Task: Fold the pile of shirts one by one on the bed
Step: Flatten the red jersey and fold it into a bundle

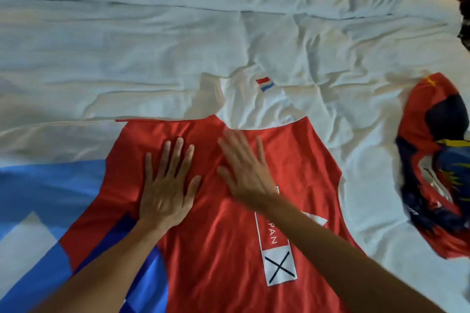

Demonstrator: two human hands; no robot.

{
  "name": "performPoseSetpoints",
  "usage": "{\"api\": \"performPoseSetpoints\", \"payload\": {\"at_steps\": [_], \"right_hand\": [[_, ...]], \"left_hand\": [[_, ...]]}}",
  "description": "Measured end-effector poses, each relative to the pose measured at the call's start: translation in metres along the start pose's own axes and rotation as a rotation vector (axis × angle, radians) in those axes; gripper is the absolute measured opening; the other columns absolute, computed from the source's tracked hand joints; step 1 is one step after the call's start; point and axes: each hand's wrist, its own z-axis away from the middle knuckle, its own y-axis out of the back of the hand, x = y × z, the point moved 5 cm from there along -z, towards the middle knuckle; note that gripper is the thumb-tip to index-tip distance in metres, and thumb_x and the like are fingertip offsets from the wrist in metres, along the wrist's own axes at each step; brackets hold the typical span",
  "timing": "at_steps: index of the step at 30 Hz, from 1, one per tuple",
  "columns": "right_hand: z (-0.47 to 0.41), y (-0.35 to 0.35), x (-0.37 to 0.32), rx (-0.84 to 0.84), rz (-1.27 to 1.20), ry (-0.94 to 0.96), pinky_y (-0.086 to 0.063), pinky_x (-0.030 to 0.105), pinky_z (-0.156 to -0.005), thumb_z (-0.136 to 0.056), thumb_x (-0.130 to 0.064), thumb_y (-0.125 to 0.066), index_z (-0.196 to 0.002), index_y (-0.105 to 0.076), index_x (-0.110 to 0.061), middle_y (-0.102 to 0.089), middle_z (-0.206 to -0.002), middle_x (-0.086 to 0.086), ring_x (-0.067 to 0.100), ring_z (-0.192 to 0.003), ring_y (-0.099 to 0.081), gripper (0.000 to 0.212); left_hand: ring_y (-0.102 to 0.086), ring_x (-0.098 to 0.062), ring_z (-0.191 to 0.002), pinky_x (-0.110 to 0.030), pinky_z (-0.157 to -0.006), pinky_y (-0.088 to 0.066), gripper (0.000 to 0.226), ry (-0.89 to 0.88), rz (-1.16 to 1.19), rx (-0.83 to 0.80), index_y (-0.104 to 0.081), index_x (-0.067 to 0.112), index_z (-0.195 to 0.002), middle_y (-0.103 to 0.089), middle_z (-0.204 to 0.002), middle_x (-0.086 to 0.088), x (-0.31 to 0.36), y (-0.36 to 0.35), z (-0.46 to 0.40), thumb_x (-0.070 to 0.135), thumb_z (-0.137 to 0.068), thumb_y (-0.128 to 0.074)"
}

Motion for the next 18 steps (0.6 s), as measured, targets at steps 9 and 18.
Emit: {"api": "performPoseSetpoints", "payload": {"at_steps": [9,18], "right_hand": [[0.048,0.042,0.113,-0.002,0.233,-0.556,0.006,0.057,-0.120,-0.099,-0.056,-0.018,-0.158,-0.007,-0.015,0.002,-0.166,0.002,0.020,-0.153,0.007,0.073],[0.060,0.021,0.057,0.075,0.041,-0.541,0.011,0.054,-0.120,-0.101,-0.051,-0.016,-0.158,-0.011,-0.013,0.003,-0.166,0.002,0.020,-0.152,0.011,0.068]], "left_hand": [[-0.003,-0.026,-0.154,-0.058,-0.121,-0.004,0.067,-0.001,-0.033,0.023,-0.013,0.022,-0.159,-0.006,-0.167,-0.005,-0.001,0.001,-0.001,0.051,-0.099,-0.021],[-0.003,-0.023,-0.154,-0.060,-0.120,-0.004,0.066,0.048,-0.025,0.008,-0.015,0.026,-0.159,-0.007,-0.167,-0.002,0.001,0.003,-0.001,0.054,-0.100,-0.020]]}}
